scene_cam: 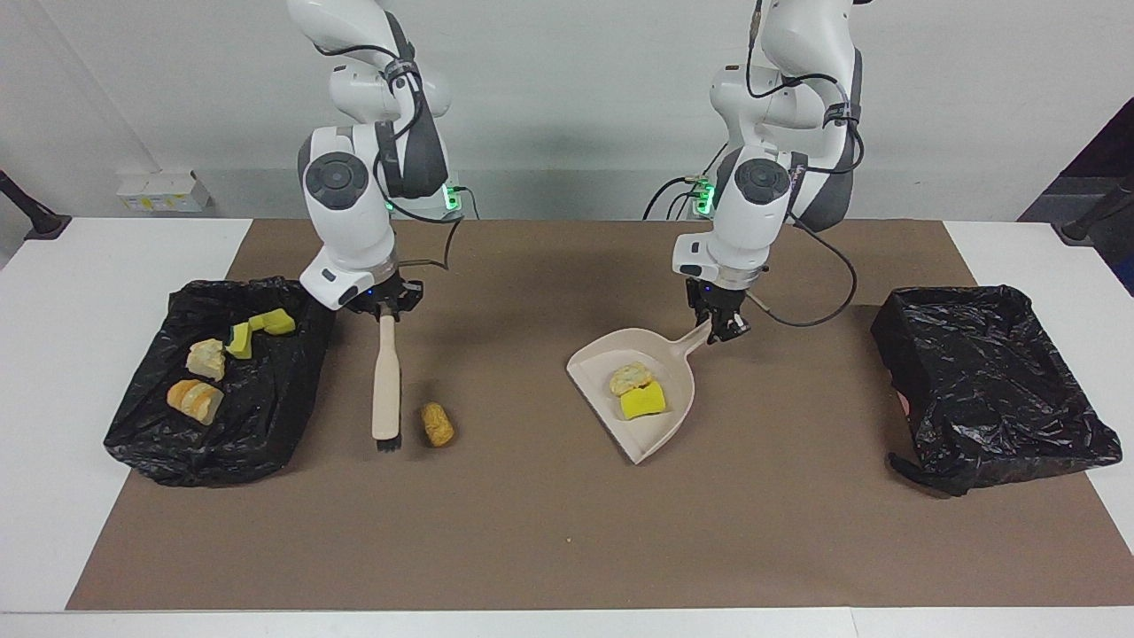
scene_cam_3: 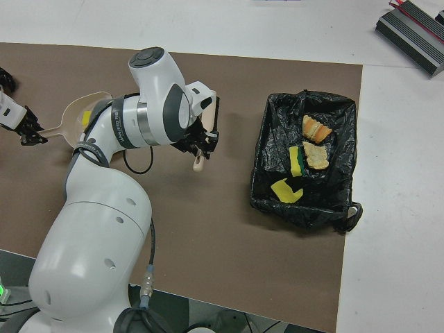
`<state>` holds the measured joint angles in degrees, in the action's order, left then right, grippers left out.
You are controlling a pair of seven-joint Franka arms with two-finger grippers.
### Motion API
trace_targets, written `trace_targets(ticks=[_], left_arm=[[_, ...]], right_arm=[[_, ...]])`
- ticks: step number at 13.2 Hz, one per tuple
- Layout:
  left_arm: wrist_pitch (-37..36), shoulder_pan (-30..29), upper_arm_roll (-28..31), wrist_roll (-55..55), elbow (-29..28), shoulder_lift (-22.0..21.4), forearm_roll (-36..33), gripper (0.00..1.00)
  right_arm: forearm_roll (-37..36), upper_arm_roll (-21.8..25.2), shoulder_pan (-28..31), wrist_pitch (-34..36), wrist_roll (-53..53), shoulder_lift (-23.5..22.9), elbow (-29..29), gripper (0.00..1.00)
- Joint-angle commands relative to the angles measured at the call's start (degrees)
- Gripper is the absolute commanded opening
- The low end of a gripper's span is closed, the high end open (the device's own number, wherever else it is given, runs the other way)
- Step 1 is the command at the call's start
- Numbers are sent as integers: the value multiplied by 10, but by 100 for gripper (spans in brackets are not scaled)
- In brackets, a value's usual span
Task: Sweep and dump trash in bin
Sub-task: 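Sweep the bun into the dustpan with the brush in the right gripper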
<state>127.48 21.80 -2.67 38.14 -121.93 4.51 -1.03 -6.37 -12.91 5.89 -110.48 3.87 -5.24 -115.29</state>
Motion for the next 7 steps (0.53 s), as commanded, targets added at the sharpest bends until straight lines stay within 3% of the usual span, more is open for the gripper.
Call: trace_targets(ticks=[1, 3, 7], left_arm=[[11, -14, -1, -3, -18, -12, 1, 0], [10, -17, -1, -10, -21, -13, 1, 0], [7, -11, -1, -38, -21, -13, 1, 0]], right_arm=[[-11, -10, 4, -44, -8, -36, -11, 0], [-9, -12, -3, -70, -3, -57, -8, 0], [28, -13, -85, -68, 78, -78, -5, 0]])
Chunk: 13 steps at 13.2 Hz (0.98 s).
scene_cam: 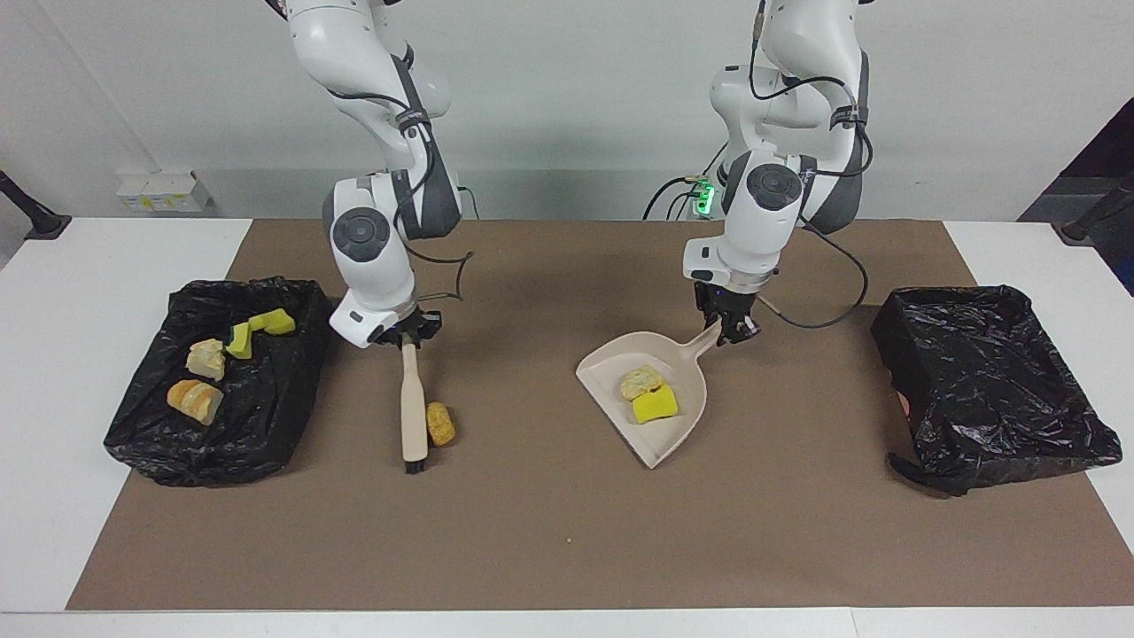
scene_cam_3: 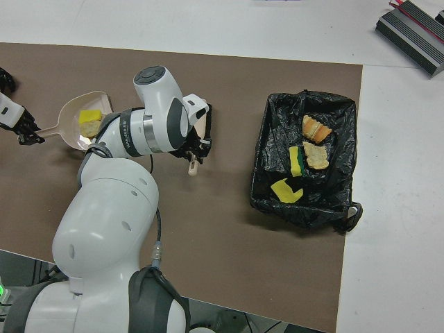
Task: Sweep and dump trash in bin
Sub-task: 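Sweep the bun into the dustpan with the brush in the right gripper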
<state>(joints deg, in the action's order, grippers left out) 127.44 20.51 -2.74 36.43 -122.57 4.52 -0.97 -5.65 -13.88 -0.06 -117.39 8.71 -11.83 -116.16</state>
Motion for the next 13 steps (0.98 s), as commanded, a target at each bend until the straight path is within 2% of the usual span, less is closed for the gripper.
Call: trace_targets(ticks=[1, 8, 13], left_arm=[[6, 2, 0, -21, -14, -14, 1, 0], [9, 7, -2, -61, -15, -15, 2, 0], [11, 14, -2, -64, -27, -20, 3, 0]], right_arm=[[47, -4, -46, 1, 37, -14, 4, 0], [171, -7, -153, 30, 42, -13, 32, 0], [219, -34, -158, 28, 45, -10, 35, 0]])
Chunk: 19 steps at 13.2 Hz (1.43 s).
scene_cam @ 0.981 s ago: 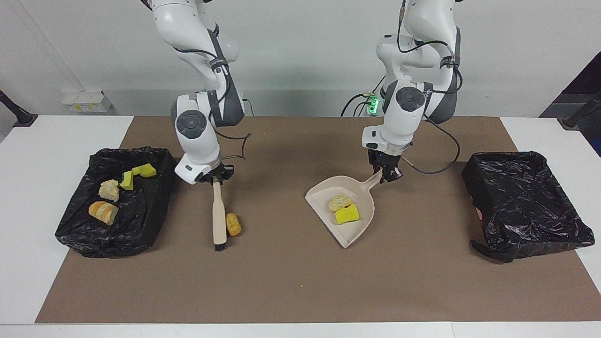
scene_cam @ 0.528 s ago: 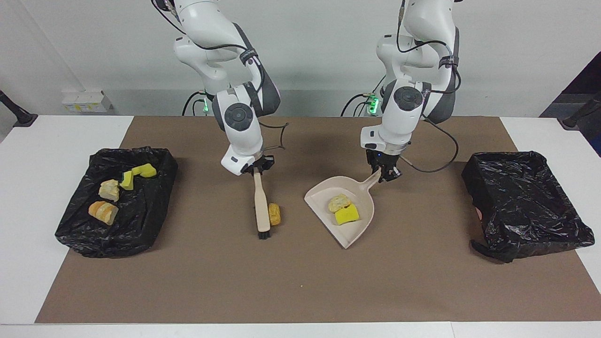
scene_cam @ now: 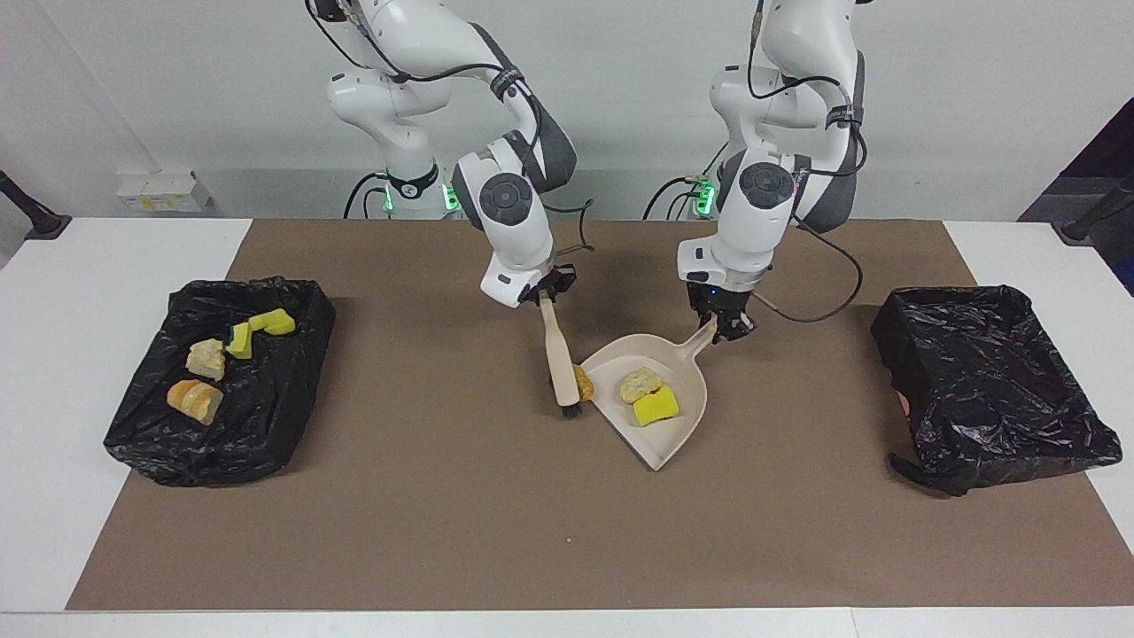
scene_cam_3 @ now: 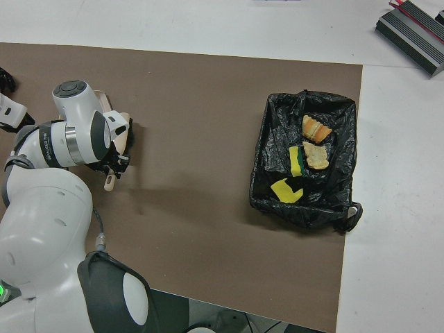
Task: Sweep and dump trash in bin
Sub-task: 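Carry the loaded dustpan to the trash bag with the left gripper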
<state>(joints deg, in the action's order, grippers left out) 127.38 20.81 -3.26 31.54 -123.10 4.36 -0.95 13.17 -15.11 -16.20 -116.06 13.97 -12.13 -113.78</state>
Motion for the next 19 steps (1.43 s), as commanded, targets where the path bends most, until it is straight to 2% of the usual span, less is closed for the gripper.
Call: trace_targets(ticks=[1, 4, 7, 10, 12, 14, 16, 19], left_arm=[[12, 10, 4, -14, -21, -18, 3, 0], [9, 6, 4, -11, -18, -17, 3, 0], [-1, -4, 6, -22, -14, -16, 3, 0], [-1, -26, 6, -45, -14, -15, 3, 0], [-1, -50, 6, -84, -13, -13, 3, 0], [-3, -78, 6, -109, -5, -20, 3, 0], [-13, -92, 8, -113, 14, -34, 3, 0], [-37, -145, 8, -101, 18, -83, 3, 0]], right_arm=[[35, -33, 3, 15, -7, -7, 14, 0], [53, -70, 3, 7, 33, -5, 18, 0], [54, -75, 8, 9, 41, 2, 41, 0], [54, -73, 29, 41, 46, 44, 38, 0], [55, -73, 32, 58, 101, 75, 20, 0], [54, -75, 21, 53, 178, 97, -7, 0], [55, -74, -5, 45, 198, 124, -42, 0], [43, -74, -55, 37, 256, 144, -65, 0]])
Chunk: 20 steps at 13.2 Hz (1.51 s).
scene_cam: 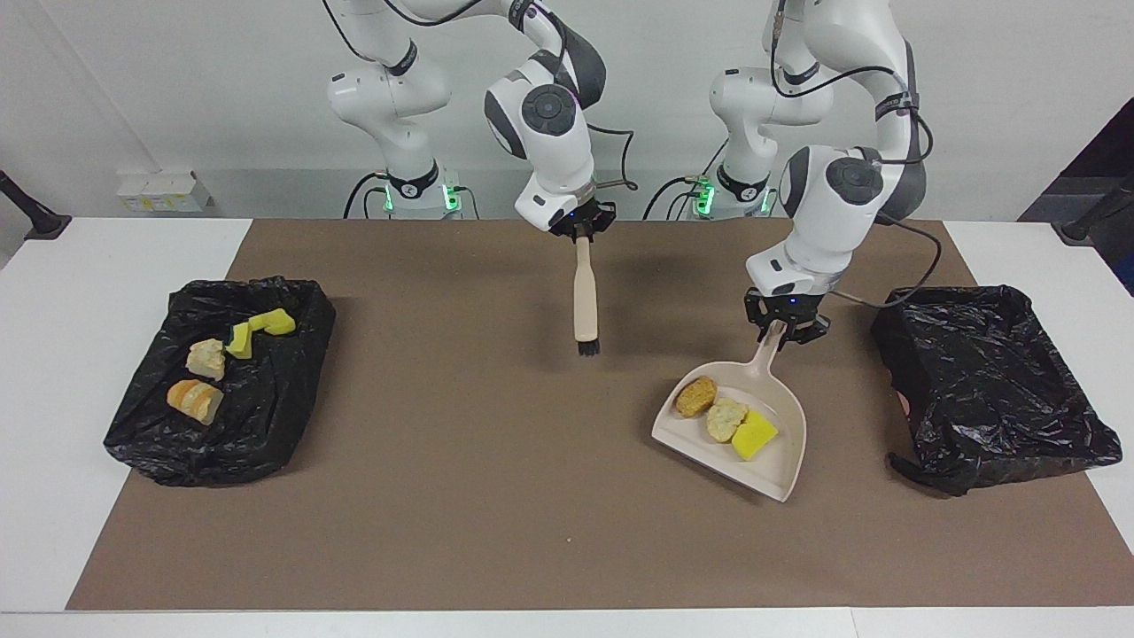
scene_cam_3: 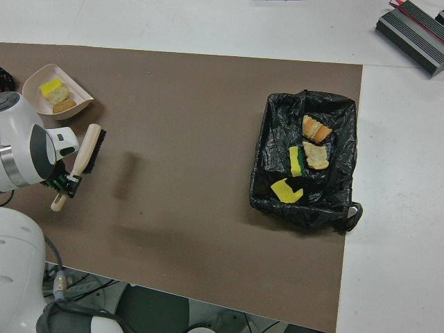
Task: Sweep and dump trash in bin
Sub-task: 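Carry the loaded dustpan to the trash bag with the left gripper, then tilt the dustpan over the trash bag with the left gripper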
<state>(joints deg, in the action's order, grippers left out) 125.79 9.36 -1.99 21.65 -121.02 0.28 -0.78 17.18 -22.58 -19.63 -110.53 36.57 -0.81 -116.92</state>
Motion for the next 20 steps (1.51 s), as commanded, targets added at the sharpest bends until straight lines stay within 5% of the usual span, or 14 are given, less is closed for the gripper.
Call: trace_targets(ticks=[1, 6, 12, 16, 20], left_arm=[[-30, -45, -5, 3, 1, -51, 1, 0], [-137, -147, -1, 107, 76, -62, 7, 0], [-228, -328, 1, 354, 162, -30, 18, 0], [-264, -397, 10, 517, 281, 51, -106, 0], [-251, -394, 4, 548, 304, 82, -233, 0]], right_arm=[[-6, 2, -51, -23, 52, 29, -43, 0], [-56, 1, -123, -106, 102, 11, -94, 0], [-104, 1, -154, -129, 152, -37, -95, 0], [-102, 1, -153, -152, 156, -51, -95, 0], [-102, 1, -144, -165, 146, -60, -95, 0]])
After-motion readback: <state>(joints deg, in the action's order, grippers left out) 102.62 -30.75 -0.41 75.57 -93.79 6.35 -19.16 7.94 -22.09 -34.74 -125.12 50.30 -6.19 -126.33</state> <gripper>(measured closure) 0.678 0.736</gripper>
